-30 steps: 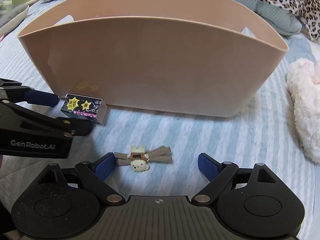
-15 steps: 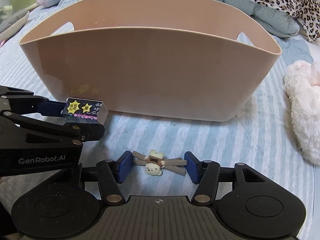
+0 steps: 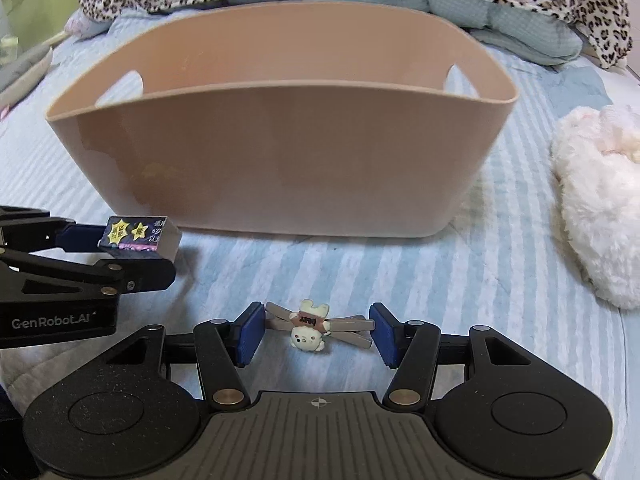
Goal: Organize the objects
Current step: 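Grasp the black star card pack with the left tool while the right tool grasps the keychain figure, then move both items over the basket and open both tools to drop them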
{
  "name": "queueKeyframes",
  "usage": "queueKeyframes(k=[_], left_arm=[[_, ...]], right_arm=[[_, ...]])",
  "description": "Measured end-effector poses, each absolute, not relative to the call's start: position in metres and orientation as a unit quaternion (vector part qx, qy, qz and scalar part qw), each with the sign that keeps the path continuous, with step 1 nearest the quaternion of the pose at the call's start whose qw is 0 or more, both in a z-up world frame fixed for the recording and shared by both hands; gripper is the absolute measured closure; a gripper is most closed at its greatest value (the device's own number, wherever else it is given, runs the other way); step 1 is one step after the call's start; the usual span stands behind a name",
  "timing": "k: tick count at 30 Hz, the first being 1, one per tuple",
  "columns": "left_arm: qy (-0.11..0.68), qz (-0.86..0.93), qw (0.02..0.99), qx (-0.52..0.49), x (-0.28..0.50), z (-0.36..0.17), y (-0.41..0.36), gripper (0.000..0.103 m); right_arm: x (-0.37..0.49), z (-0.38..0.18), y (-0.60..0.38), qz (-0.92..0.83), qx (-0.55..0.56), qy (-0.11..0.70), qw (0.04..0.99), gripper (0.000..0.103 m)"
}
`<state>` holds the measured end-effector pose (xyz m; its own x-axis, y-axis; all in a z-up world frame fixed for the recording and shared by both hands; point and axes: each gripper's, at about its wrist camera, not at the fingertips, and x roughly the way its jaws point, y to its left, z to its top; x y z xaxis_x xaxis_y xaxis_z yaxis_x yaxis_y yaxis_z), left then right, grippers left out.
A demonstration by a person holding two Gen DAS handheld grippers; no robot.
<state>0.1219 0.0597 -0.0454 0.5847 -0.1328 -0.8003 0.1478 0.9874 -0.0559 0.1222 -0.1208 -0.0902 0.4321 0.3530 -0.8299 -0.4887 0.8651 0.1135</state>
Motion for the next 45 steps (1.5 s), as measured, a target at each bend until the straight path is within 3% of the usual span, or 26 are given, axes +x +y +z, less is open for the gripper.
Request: queueKeyframes(k=[15, 26, 34, 45], left_arm=[[0.365, -0.091, 0.926, 0.023, 0.085, 0.027, 0.061, 0.05], [0.298, -0.066, 0.952, 0.035, 0.109, 0.077, 0.061, 0.05], [0.305, -0.022, 0.951, 0.041, 0.161, 0.076, 0.065, 0.05], [0.385, 0.013, 0.92, 0.071, 0.222, 0.029, 0.055, 0.05]], right_arm=[[0.105, 0.0, -0.147, 0.257, -0.02, 0.364, 0.895, 0.049], [0.137, 0.049, -0.142, 0.261, 0.008, 0.297, 0.918, 0.049], [0.177, 0.043, -0.118, 0.25, 0.0, 0.296, 0.922, 0.049], [0.219, -0.006, -0.078, 0.235, -0.055, 0.358, 0.902, 0.049]])
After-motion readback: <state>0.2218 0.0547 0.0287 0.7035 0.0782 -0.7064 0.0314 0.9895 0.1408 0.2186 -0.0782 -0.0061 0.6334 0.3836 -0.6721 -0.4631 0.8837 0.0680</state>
